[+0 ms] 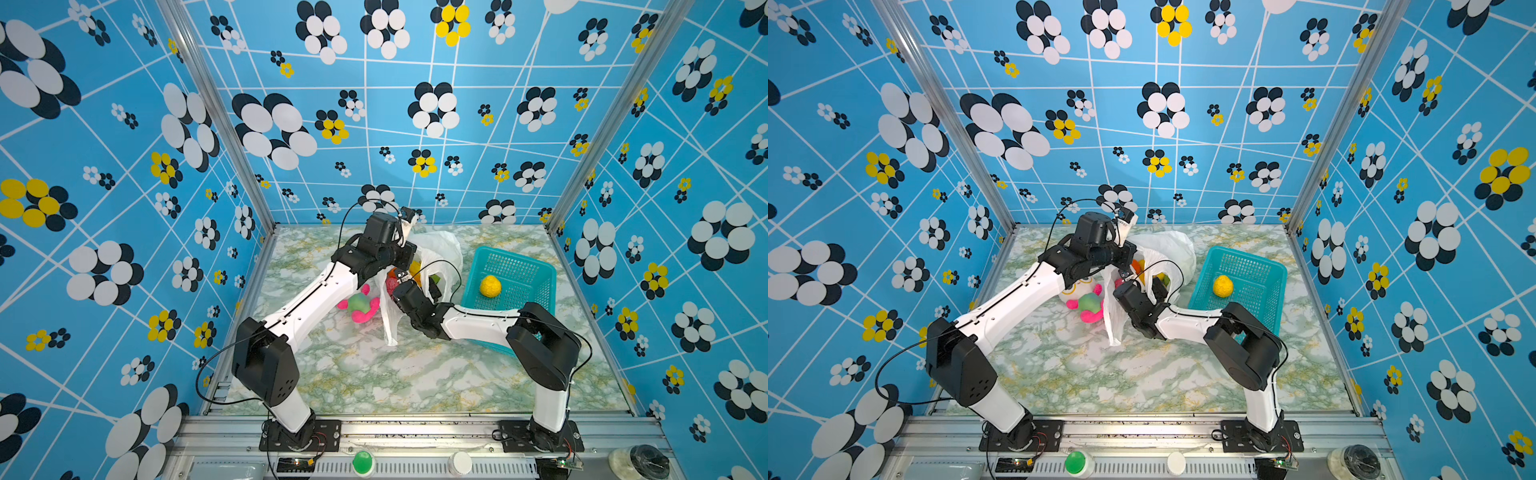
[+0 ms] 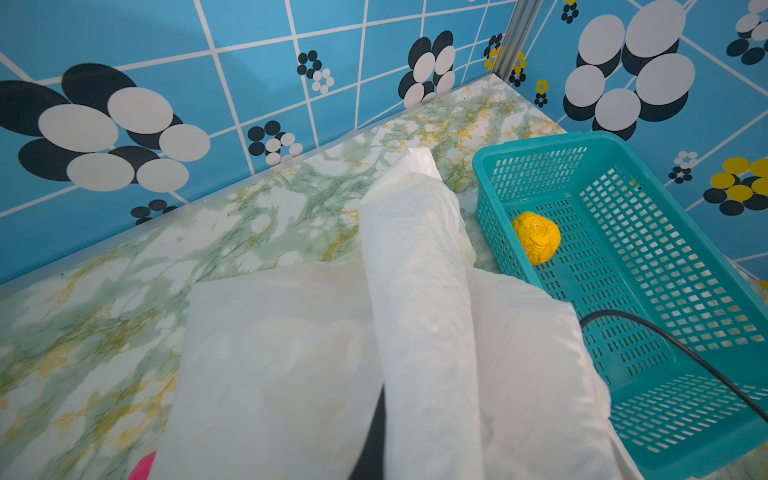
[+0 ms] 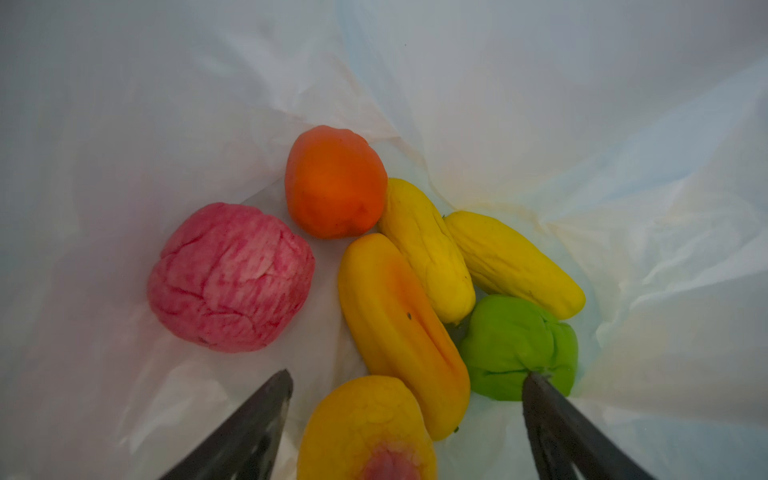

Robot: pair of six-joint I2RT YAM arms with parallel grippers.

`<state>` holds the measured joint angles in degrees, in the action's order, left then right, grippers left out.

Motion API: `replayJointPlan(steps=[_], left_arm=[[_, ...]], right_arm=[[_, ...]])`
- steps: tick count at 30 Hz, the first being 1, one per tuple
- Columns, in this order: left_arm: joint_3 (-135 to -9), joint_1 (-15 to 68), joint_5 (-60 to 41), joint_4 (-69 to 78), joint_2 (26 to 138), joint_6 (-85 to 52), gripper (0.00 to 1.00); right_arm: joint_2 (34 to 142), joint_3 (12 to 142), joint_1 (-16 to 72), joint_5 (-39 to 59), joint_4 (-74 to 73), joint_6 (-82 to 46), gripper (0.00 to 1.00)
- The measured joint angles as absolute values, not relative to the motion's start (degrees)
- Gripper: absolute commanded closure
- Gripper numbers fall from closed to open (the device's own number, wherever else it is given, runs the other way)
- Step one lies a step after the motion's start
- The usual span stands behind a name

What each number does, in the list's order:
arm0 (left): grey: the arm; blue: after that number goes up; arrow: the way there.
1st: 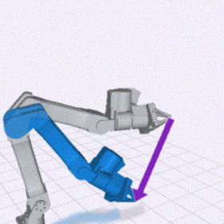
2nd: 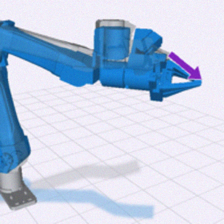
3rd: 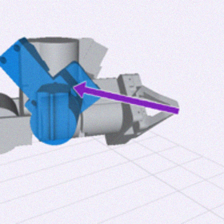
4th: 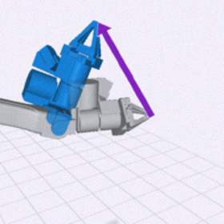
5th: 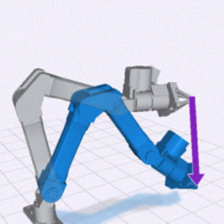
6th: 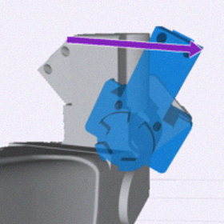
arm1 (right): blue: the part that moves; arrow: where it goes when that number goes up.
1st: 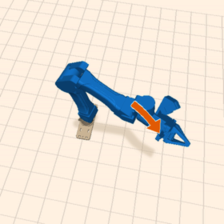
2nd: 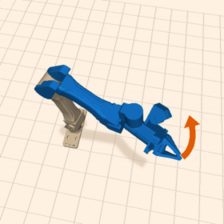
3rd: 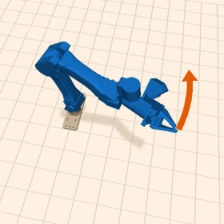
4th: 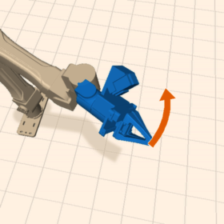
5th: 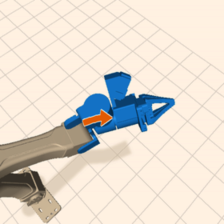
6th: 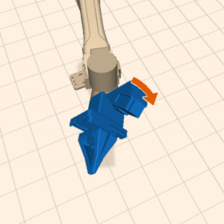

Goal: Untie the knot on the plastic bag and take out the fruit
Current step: 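Move the open right gripper back into the bag toward the fruit, then grasp the yellow mango-shaped fruit nearest the bag mouth with the right gripper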

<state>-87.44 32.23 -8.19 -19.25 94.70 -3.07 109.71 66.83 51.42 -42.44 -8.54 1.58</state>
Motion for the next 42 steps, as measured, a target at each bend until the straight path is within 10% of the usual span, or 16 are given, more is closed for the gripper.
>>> replayJointPlan(steps=[30, 42], left_arm=[[-87.44, 32.27, -8.21, -19.27, 94.70, -3.09, 1.00], [-87.44, 32.38, -8.21, -19.27, 94.70, -3.46, 1.00]], right_arm=[[115.70, 73.08, 43.90, -25.52, 10.07, -10.92, 0.06], [116.68, 76.07, 44.16, -22.17, 13.19, -12.38, 0.71]])
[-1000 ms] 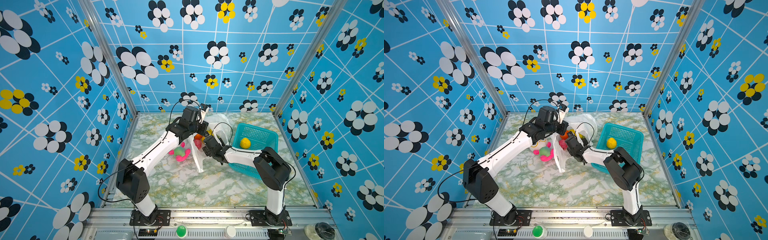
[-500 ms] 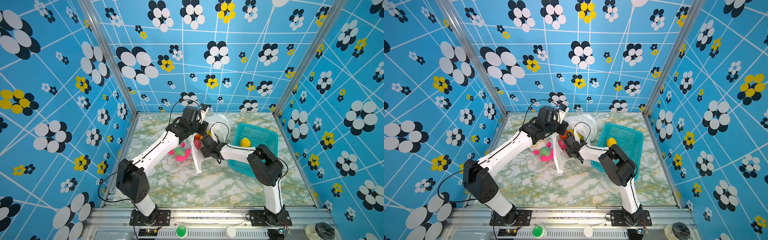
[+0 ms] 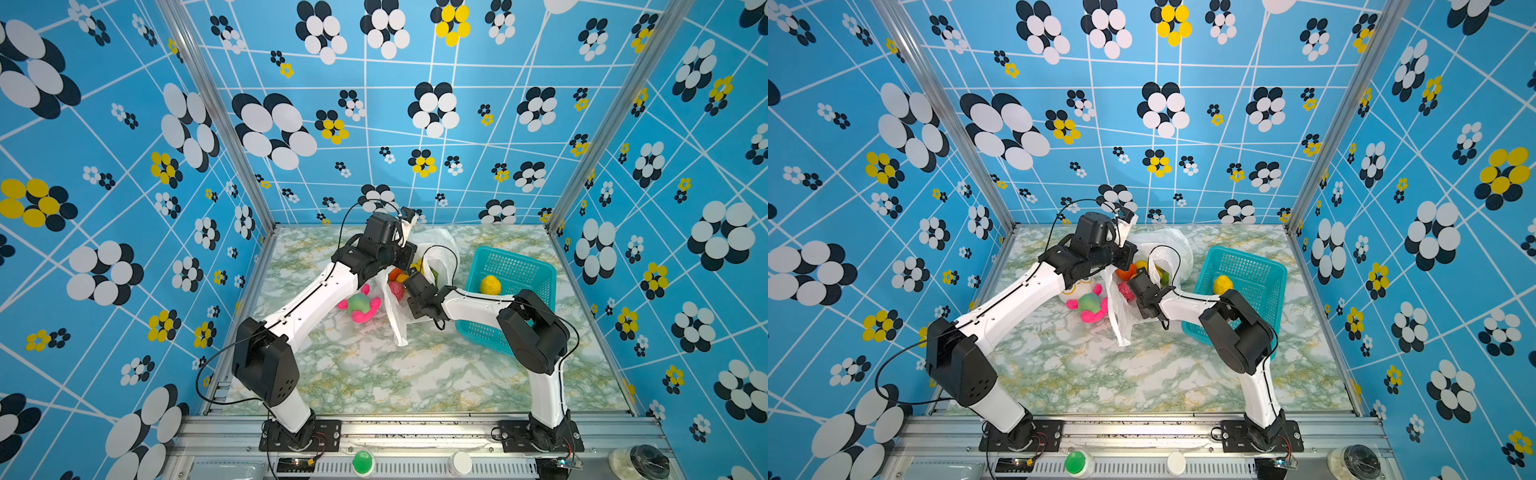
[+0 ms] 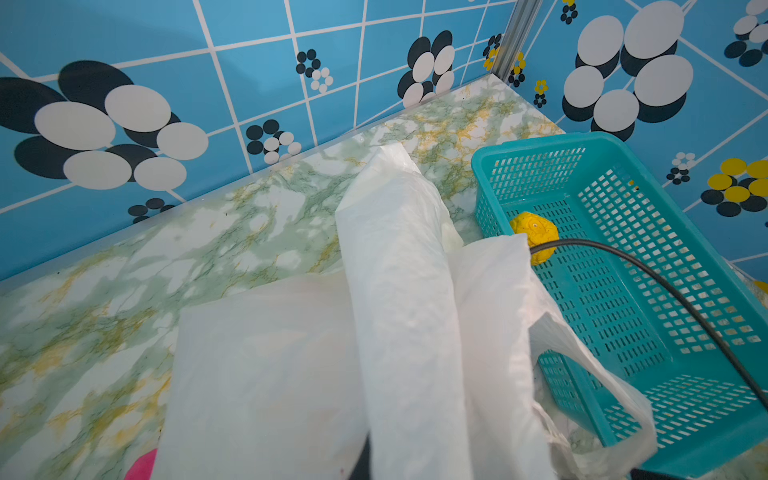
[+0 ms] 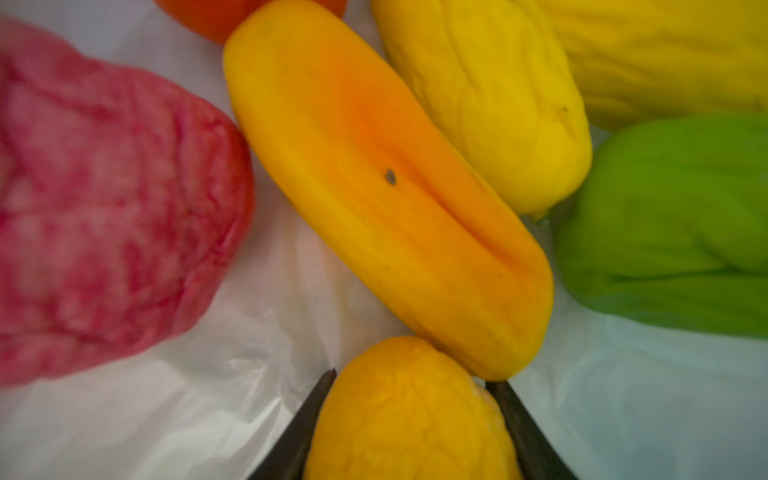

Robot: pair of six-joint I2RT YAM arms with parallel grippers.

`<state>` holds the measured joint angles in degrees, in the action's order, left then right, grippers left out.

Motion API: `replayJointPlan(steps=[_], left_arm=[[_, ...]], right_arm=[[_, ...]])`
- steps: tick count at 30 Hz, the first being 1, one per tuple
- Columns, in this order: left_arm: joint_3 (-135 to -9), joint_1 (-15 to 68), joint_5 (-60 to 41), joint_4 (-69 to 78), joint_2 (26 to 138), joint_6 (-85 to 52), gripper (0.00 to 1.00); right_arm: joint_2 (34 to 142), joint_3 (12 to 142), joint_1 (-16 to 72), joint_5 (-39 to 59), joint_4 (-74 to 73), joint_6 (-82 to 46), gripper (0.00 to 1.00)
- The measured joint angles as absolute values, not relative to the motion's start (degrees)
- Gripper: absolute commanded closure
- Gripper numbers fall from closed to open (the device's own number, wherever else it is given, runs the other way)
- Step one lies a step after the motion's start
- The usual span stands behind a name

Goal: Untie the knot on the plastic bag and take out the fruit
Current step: 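Grasp the yellow mango-shaped fruit nearest the bag mouth with the right gripper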

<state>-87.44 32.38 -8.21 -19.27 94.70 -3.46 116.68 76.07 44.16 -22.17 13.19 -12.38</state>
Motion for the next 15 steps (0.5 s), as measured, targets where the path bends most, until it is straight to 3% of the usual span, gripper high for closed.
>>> replayJointPlan(steps=[5, 11, 15], left_arm=[[-87.44, 32.47, -8.21, -19.27, 94.70, -3.46, 1.00], [-87.44, 32.64, -8.21, -19.29, 94.70, -3.44, 1.00], [-87.44, 32.64, -8.14, -19.49, 94.70, -3.44, 1.00]], right_arm=[[118.63, 81.43, 47.37, -22.35, 10.92, -6.09, 0.82], [122.56, 85.01, 53.80, -21.32, -0.40, 11.38, 0.88], [129.45, 91.48, 55.11, -18.74, -2.37, 20.80, 0.98]])
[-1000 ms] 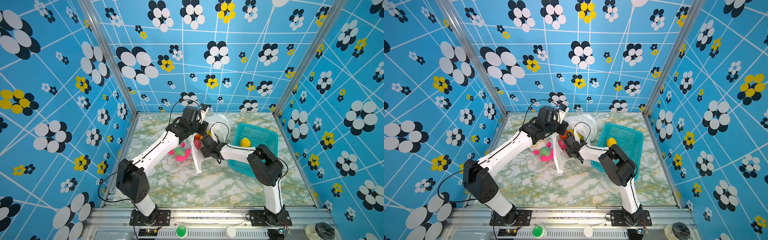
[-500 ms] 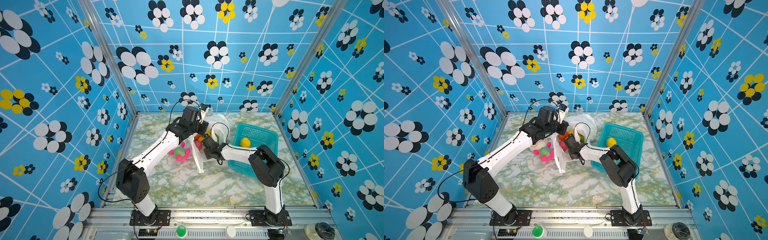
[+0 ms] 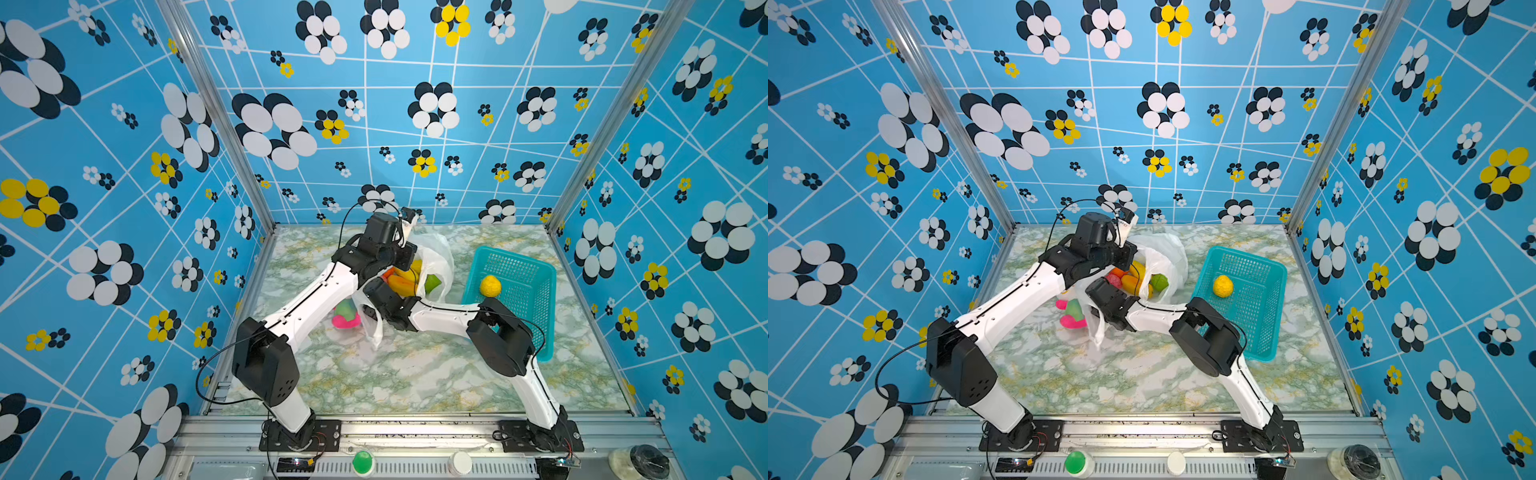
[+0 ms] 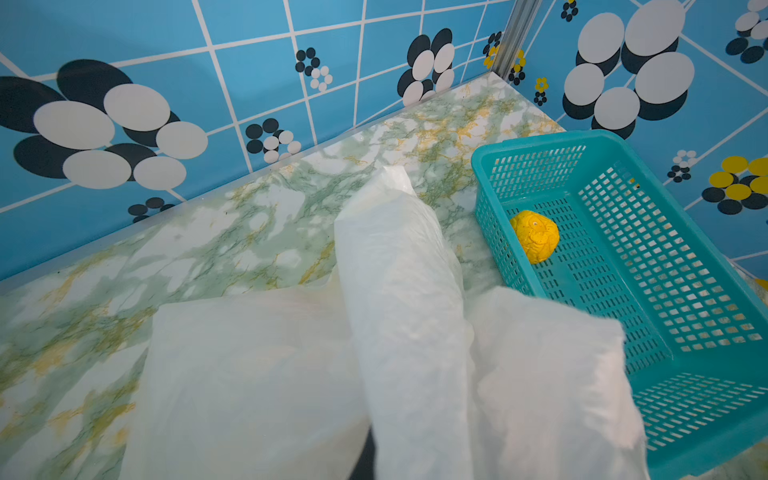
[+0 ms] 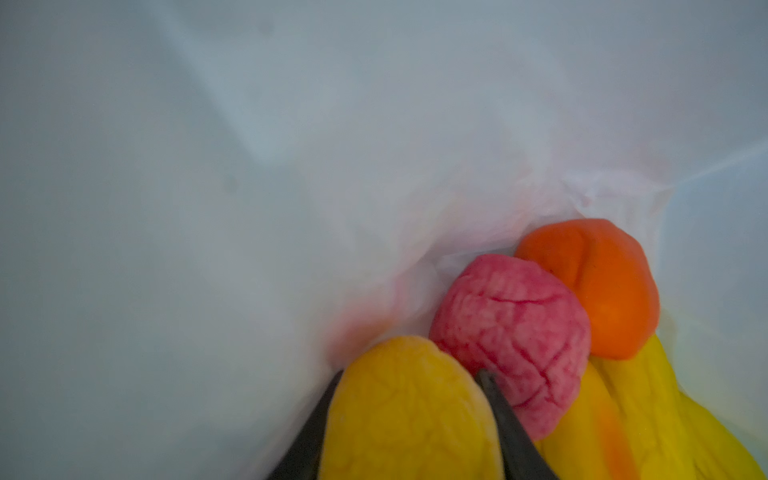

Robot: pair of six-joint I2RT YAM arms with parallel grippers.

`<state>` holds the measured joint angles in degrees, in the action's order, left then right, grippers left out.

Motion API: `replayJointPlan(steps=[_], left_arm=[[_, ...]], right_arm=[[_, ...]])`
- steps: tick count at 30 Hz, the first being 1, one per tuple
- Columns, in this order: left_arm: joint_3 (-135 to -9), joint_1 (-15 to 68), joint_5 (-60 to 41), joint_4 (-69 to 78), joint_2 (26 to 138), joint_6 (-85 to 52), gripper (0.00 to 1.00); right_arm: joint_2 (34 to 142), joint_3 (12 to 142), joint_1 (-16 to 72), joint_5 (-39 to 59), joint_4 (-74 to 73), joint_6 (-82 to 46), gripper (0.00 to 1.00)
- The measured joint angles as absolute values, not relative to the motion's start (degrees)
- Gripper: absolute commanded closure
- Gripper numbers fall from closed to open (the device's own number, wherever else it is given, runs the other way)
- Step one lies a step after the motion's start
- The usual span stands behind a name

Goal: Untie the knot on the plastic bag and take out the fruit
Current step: 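Grasp the yellow mango-shaped fruit nearest the bag mouth with the right gripper, then pull the yellow fruit out through the bag opening with the right gripper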

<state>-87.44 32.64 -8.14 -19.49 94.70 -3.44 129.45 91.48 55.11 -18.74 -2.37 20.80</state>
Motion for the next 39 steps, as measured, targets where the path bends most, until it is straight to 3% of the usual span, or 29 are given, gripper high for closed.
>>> replayJointPlan(steps=[10, 39], left_arm=[[-88.25, 32.47, -8.10, -20.71, 95.92, -3.40, 1.00], [-89.82, 29.58, -9.32, -21.37, 98.04, -3.44, 1.00]], right_arm=[[139.83, 103.39, 55.51, -18.55, -4.12, 34.13, 0.99], [156.86, 129.67, 55.75, -26.79, -2.61, 50.61, 1.00]])
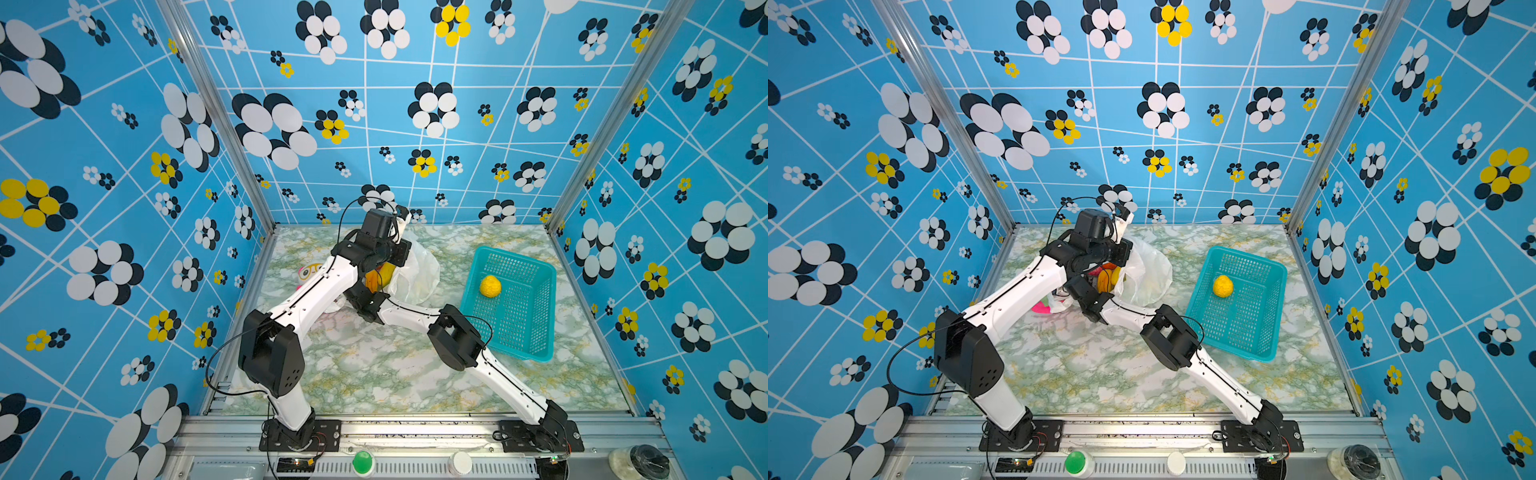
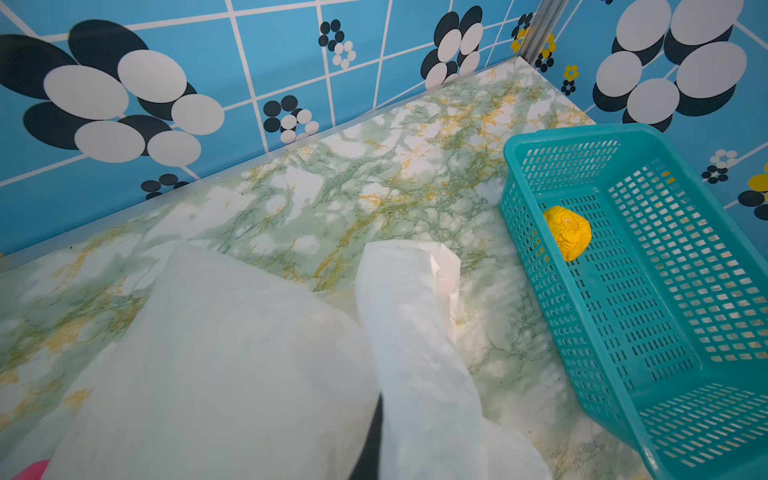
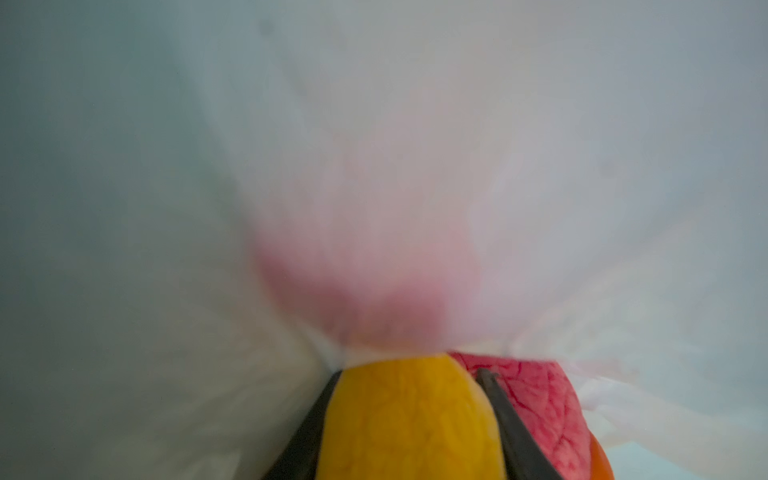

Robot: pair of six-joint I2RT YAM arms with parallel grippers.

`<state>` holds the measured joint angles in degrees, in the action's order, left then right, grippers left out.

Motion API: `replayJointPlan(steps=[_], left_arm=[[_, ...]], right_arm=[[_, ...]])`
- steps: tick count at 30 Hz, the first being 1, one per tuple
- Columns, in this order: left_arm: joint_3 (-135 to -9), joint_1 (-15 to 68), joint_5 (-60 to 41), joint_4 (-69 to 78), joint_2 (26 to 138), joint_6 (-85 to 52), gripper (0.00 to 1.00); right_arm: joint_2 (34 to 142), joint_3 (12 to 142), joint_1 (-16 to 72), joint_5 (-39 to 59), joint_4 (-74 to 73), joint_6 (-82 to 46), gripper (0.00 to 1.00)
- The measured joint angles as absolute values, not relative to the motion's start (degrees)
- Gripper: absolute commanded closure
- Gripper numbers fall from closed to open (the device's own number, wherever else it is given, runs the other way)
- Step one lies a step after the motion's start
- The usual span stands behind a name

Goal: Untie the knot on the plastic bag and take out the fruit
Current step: 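Pull the yellow fruit out through the bag opening with the right gripper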

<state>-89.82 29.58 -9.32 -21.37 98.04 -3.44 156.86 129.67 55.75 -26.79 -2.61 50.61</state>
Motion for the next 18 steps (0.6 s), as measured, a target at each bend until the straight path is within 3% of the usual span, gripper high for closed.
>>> replayJointPlan(steps=[5, 18], left_arm=[[-89.82, 29.58, -9.78, -21.08, 98.04, -3.46, 1.00], [-89.82, 29.30, -10.98, -20.08, 98.04, -3.90, 1.00]], right_arm=[[155.30, 126.50, 55.77, -26.85, -4.21, 50.33, 1.00], [133.01, 92.29, 56.25, -23.81, -10.61, 42.57, 1.00]])
